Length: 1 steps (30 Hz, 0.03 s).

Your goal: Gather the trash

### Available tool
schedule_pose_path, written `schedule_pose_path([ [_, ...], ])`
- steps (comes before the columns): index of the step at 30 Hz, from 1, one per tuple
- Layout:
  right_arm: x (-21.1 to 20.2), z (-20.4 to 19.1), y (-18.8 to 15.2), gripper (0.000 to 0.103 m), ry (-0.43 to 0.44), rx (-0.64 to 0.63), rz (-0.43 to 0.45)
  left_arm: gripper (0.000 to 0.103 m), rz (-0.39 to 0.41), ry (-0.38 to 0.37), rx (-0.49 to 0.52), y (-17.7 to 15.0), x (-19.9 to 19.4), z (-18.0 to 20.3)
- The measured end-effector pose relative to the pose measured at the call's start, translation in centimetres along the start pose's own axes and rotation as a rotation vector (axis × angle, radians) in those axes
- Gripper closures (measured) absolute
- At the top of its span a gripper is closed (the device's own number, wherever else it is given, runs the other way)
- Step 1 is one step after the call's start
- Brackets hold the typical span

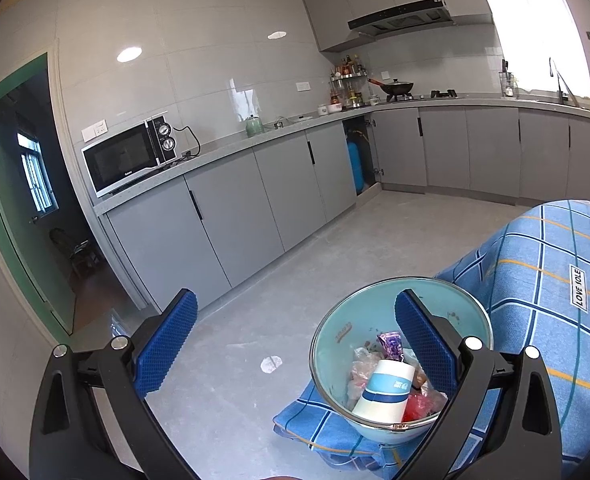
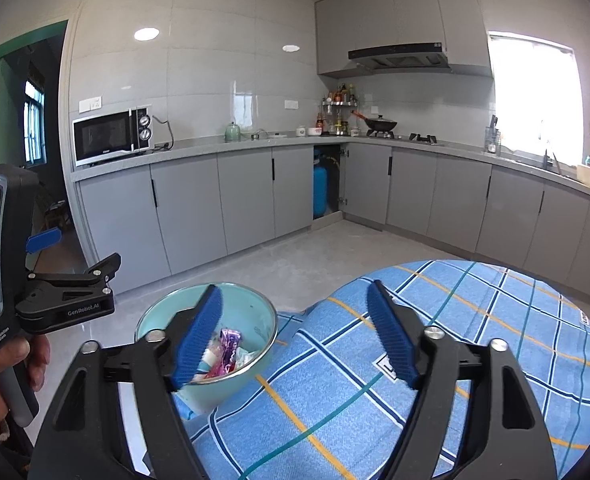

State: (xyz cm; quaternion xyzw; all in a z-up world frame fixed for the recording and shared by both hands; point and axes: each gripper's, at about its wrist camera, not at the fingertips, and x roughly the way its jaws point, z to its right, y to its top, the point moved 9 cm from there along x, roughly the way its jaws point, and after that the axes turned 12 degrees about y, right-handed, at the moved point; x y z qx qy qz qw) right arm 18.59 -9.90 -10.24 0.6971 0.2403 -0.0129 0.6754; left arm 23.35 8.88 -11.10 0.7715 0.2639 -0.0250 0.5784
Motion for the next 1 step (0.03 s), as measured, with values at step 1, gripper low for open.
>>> schedule_pose_path([
  [1,-0.10,0.03,0.03,0.027,-0.001,0.001,0.003,0.006,0.000,-0.003,0.000,0.01,-0.04,0.03],
])
